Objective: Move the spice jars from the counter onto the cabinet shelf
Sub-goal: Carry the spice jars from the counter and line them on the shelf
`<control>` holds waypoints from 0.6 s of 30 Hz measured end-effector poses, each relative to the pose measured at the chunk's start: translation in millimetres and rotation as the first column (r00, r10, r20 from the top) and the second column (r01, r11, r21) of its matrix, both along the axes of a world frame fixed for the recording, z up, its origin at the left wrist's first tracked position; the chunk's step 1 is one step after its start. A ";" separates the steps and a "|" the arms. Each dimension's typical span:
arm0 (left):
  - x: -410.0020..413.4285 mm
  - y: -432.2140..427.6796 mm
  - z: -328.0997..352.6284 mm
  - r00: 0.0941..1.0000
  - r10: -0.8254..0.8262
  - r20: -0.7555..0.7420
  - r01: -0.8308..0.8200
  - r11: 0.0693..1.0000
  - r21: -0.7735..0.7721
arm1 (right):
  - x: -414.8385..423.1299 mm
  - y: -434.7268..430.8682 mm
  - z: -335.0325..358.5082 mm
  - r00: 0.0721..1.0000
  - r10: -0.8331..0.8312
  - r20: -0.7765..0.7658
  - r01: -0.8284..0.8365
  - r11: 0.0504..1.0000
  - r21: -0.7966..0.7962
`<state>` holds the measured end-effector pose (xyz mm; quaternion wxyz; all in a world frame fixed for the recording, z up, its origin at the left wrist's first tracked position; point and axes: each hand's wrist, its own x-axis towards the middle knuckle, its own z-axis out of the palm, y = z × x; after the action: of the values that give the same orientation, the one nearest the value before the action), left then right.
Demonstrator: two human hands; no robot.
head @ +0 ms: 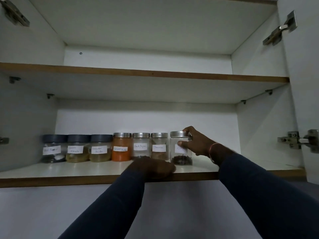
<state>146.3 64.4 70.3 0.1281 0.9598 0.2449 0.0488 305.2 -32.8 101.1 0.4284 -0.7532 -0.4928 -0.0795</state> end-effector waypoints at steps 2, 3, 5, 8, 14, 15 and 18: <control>7.4 4.3 0.2 1.000 -0.010 -0.018 0.010 1.000 -0.023 | 10.0 12.6 3.7 0.999 -0.038 0.003 0.039 0.998 -0.054; 8.9 5.4 1.1 1.000 -0.015 -0.011 0.015 1.000 -0.016 | 14.4 19.2 6.3 0.998 -0.057 0.013 0.058 0.995 -0.079; 14.2 10.6 1.2 0.999 -0.028 -0.032 0.028 1.000 0.007 | 21.2 27.5 11.0 0.993 -0.100 0.060 0.107 0.986 -0.130; 15.0 12.4 -0.4 0.996 -0.060 -0.067 0.066 0.993 0.097 | 28.4 36.4 16.2 0.984 -0.147 0.104 0.164 0.970 -0.178; 12.4 7.5 -0.1 0.999 -0.051 -0.015 0.052 0.998 0.039 | 41.4 56.5 18.2 0.976 -0.178 0.129 0.204 0.951 -0.232; 13.7 6.7 -2.3 0.998 -0.063 -0.027 0.065 0.997 0.043 | 43.1 57.1 16.8 0.973 -0.189 0.130 0.216 0.949 -0.231; 14.2 6.1 -4.9 0.997 -0.075 -0.027 0.077 0.996 0.054 | 47.9 59.5 17.8 0.974 -0.188 0.127 0.215 0.945 -0.248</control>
<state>160.5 70.5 65.4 0.1003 0.9721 0.2084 0.0384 353.1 26.7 118.9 0.2897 -0.8443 -0.4406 -0.0958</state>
